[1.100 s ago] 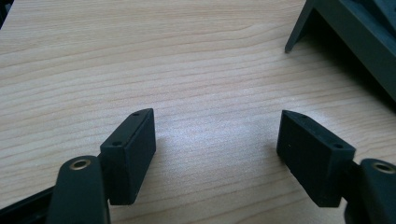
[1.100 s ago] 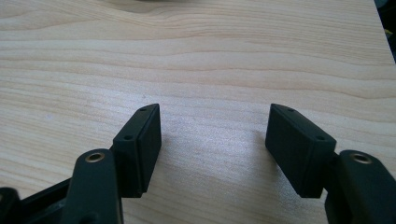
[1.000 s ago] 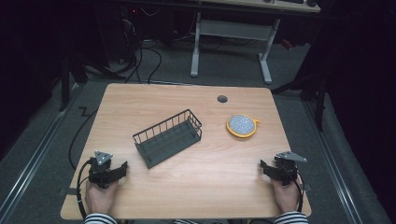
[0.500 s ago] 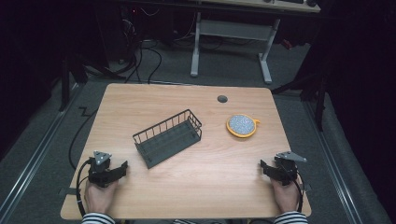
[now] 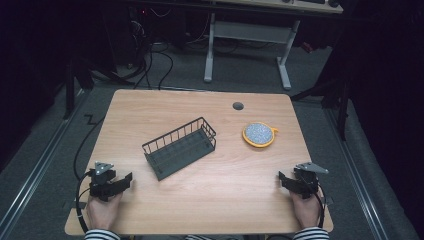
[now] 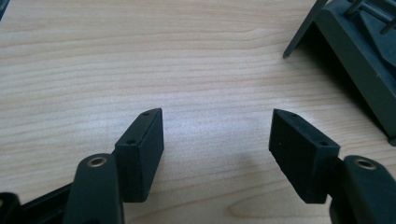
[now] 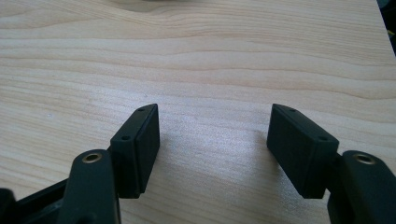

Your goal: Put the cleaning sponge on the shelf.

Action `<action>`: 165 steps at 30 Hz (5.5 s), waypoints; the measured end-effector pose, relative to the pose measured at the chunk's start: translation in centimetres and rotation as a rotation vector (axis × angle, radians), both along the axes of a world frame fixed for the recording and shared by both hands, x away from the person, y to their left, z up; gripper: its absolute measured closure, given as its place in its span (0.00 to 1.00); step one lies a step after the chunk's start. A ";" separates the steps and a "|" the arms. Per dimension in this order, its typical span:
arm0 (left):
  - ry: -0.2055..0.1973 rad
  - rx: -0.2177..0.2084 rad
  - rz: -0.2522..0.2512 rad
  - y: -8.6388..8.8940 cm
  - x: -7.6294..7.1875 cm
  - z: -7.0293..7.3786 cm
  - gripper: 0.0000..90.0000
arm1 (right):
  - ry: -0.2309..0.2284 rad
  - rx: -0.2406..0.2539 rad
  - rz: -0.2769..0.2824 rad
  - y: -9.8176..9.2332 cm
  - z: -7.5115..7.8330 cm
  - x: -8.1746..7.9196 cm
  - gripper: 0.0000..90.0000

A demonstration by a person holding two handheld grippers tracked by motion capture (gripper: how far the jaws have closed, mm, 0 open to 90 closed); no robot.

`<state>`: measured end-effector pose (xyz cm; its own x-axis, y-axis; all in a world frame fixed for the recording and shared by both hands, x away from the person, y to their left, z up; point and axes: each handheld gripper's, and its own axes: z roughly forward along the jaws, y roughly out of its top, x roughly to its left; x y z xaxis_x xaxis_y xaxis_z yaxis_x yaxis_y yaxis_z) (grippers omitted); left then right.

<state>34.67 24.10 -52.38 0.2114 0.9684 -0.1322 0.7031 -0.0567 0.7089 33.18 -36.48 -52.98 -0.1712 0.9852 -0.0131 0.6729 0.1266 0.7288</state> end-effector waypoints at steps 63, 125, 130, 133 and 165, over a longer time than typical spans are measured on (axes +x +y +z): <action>0.069 0.075 -0.176 -6.8 7.5 9.0 0.59 | 0.004 -0.002 0.013 0.0 0.0 0.0 0.37; 0.073 -0.014 -0.340 -12.7 7.6 8.0 0.80 | 0.007 -0.002 0.013 0.1 0.0 -0.1 0.37; 0.073 -0.009 -0.367 -13.7 7.5 8.1 0.81 | 0.006 0.000 0.013 0.1 0.0 0.0 0.37; 0.069 -0.004 -0.384 -14.2 7.4 8.1 0.81 | 0.006 0.000 0.013 0.1 0.0 -0.1 0.37; -0.094 -0.099 -0.299 -9.0 4.0 8.8 0.46 | 0.006 -0.005 0.016 0.1 0.0 0.0 0.37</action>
<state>38.63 15.11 -43.62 0.5001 0.8450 -0.1894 0.5971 -0.1781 0.7821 33.18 -36.33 -52.97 -0.1874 0.9821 -0.0170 0.6749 0.1413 0.7243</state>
